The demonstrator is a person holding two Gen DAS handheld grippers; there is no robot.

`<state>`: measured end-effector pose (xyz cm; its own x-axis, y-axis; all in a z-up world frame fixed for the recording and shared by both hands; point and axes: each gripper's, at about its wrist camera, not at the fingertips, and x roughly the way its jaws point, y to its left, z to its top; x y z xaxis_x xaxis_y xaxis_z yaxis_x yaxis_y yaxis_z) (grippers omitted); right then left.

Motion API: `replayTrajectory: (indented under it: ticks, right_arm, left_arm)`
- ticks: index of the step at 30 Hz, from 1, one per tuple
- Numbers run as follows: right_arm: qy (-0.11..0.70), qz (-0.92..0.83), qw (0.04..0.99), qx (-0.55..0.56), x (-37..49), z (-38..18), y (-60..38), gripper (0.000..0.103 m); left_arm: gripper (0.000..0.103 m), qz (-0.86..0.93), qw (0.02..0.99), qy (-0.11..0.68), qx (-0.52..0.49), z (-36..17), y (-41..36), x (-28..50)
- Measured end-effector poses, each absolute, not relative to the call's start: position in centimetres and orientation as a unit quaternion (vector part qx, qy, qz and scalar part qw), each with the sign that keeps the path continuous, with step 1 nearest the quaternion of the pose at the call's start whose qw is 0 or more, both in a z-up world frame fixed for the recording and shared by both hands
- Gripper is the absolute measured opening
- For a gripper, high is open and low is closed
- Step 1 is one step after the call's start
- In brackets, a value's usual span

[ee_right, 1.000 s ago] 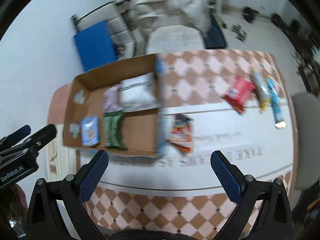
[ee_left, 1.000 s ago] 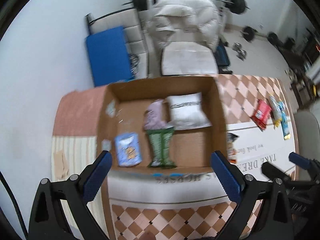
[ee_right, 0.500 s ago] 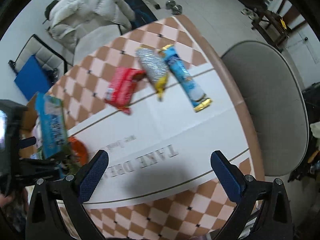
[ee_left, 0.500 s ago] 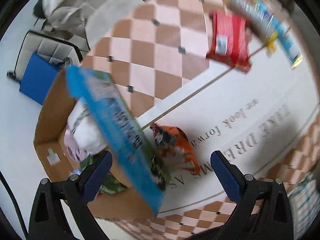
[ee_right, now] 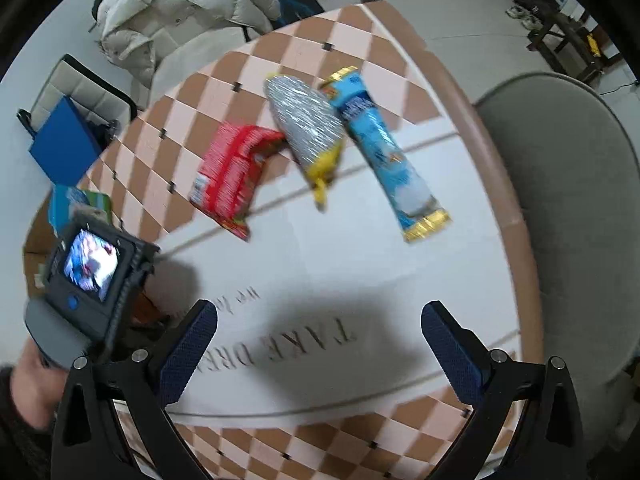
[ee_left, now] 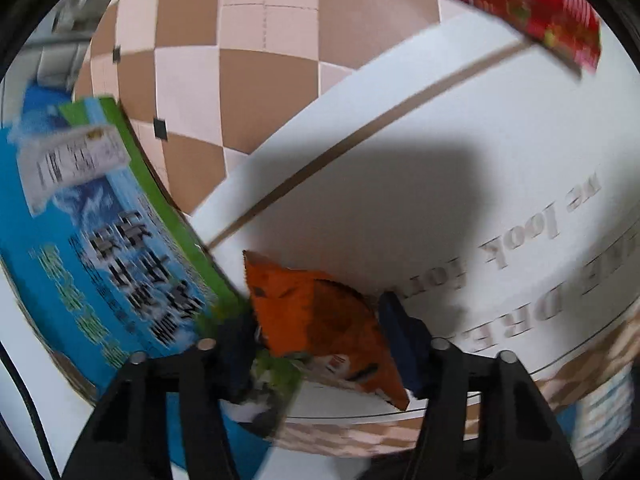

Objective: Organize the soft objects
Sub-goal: 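Grasp the orange snack bag with left tool while right tool grasps the red snack bag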

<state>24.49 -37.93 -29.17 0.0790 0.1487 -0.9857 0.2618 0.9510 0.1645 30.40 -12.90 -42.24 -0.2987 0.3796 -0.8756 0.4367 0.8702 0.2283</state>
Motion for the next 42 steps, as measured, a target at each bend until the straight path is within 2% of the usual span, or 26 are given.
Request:
replayTrajectory:
  ticks: [4,9,12,13,15,17,18,20,22,26,28,38,39,40,42]
  right_arm:
    - [0.681,-0.015,0.707,0.19,28.4,-31.1,-36.8,0.103]
    - [0.71,-0.003,0.676,0.198,34.6,-35.1,-34.0,0.102]
    - [0.731,-0.007,0.653,0.196,37.2,-37.7,-32.5,0.101]
    - [0.736,-0.009,0.648,0.194,37.8,-38.4,-32.1,0.101]
    - [0.747,-0.01,0.638,0.186,38.6,-39.7,-31.1,0.094]
    - [0.761,-0.005,0.627,0.166,38.8,-40.7,-30.0,0.072]
    - [0.766,-0.003,0.625,0.151,38.8,-40.9,-29.6,0.072]
    - [0.767,0.006,0.63,0.123,38.3,-40.8,-29.0,0.064]
    - [0.772,0.013,0.627,0.103,37.3,-40.6,-28.7,0.06]
    - [0.779,0.018,0.622,0.072,34.4,-40.2,-28.9,0.059]
    - [0.783,0.019,0.617,0.075,32.8,-40.3,-29.3,0.059]
    - [0.782,0.017,0.61,0.124,29.6,-40.3,-30.9,0.059]
    - [0.781,0.014,0.609,0.134,29.7,-40.3,-31.2,0.059]
    - [0.78,0.009,0.608,0.147,29.8,-40.4,-31.4,0.06]
    - [0.778,0.004,0.606,0.166,29.8,-40.6,-32.6,0.062]
  left_arm:
    - [0.047,-0.021,0.563,0.815,0.139,-41.3,-12.0,31.3]
    - [0.048,-0.014,0.578,0.816,-0.003,-40.3,-9.6,32.0]
    - [0.05,-0.017,0.582,0.812,-0.033,-39.4,-8.4,32.0]
    - [0.056,-0.02,0.581,0.813,-0.036,-39.1,-7.8,31.8]
    - [0.06,-0.024,0.574,0.818,-0.034,-38.9,-7.2,31.3]
    - [0.06,-0.031,0.568,0.822,-0.026,-38.5,-7.1,31.0]
    - [0.06,-0.037,0.563,0.826,-0.023,-38.4,-6.9,30.7]
    - [0.06,-0.05,0.547,0.835,-0.016,-38.5,-7.3,29.9]
    - [0.06,-0.063,0.535,0.843,-0.011,-38.8,-7.7,28.9]
    - [0.063,-0.08,0.521,0.849,0.022,-39.6,-9.1,26.9]
    - [0.071,-0.081,0.519,0.85,0.034,-40.2,-9.8,25.9]
    - [0.071,-0.071,0.536,0.839,0.067,-42.6,-13.5,23.3]
    - [0.069,-0.069,0.538,0.837,0.07,-42.9,-13.8,23.3]
    - [0.06,-0.064,0.542,0.835,0.075,-43.1,-13.3,23.9]
    - [0.055,-0.054,0.551,0.829,0.078,-43.2,-13.5,23.7]
